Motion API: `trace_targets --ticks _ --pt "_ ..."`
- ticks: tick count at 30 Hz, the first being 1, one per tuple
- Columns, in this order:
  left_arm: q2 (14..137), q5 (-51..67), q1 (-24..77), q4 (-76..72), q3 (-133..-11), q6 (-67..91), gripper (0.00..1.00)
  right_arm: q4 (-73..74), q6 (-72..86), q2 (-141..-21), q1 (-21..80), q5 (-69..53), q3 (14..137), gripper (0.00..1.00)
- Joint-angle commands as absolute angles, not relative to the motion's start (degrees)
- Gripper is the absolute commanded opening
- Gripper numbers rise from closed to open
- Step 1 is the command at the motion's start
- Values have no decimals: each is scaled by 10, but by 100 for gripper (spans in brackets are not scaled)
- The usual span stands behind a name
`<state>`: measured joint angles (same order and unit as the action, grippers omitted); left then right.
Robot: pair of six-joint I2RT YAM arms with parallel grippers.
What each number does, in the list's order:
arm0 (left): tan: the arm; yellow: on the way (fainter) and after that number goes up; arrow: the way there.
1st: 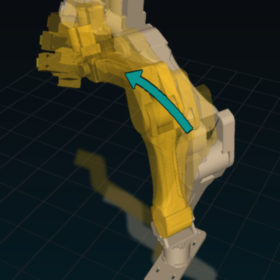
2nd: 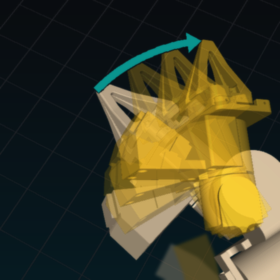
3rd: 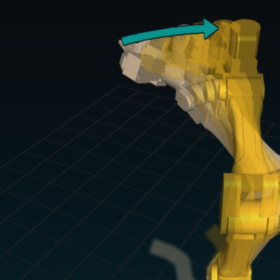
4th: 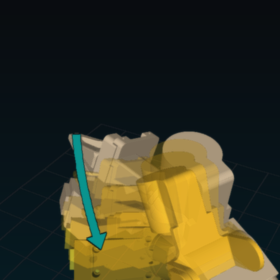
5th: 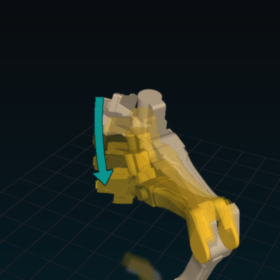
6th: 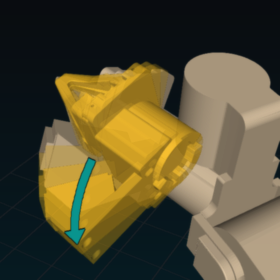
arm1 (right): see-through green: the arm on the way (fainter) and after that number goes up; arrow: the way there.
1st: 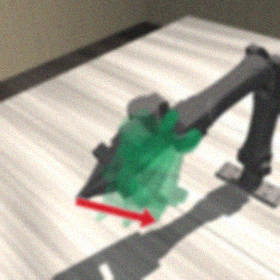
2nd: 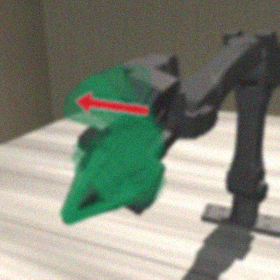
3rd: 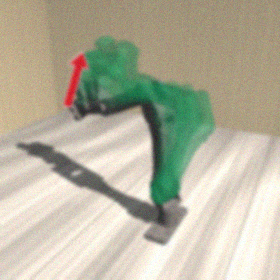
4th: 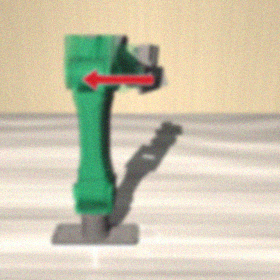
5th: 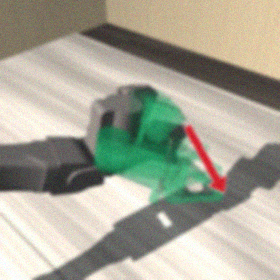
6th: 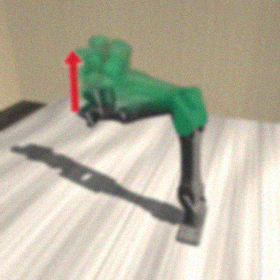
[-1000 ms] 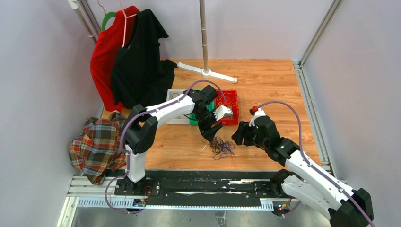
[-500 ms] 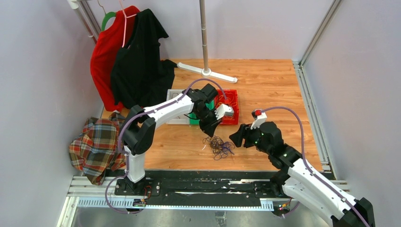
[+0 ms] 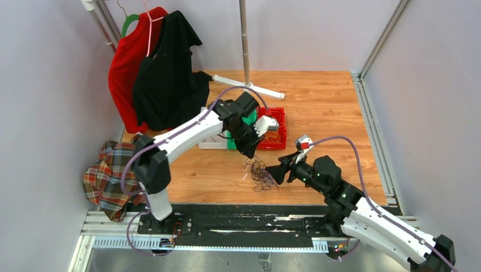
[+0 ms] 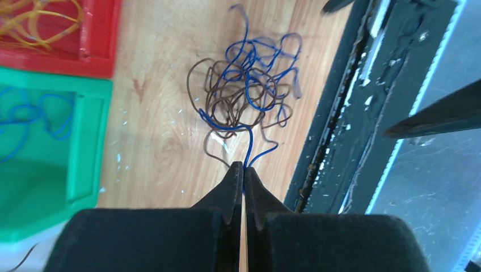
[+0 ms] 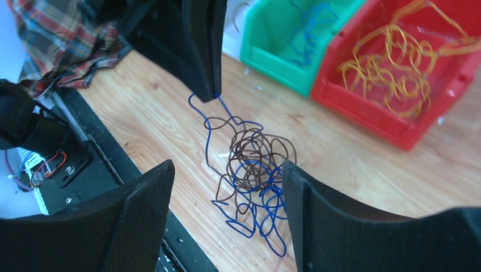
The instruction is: Untangle the cables
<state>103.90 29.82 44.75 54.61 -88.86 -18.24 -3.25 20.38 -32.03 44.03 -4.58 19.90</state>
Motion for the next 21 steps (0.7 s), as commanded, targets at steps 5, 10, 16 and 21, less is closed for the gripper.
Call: trace_targets --ticks 5,10,16,21 --pt "907 316 450 631 -947 -120 1 -163 119 -404 539 42 238 70" --pt "892 344 450 655 -949 -133 1 -235 114 -480 556 68 264 70" --pt "891 371 450 669 -952 -151 1 -299 116 -547 566 63 289 71" --pt "888 377 450 688 -976 -182 1 -325 125 -582 570 58 296 71"
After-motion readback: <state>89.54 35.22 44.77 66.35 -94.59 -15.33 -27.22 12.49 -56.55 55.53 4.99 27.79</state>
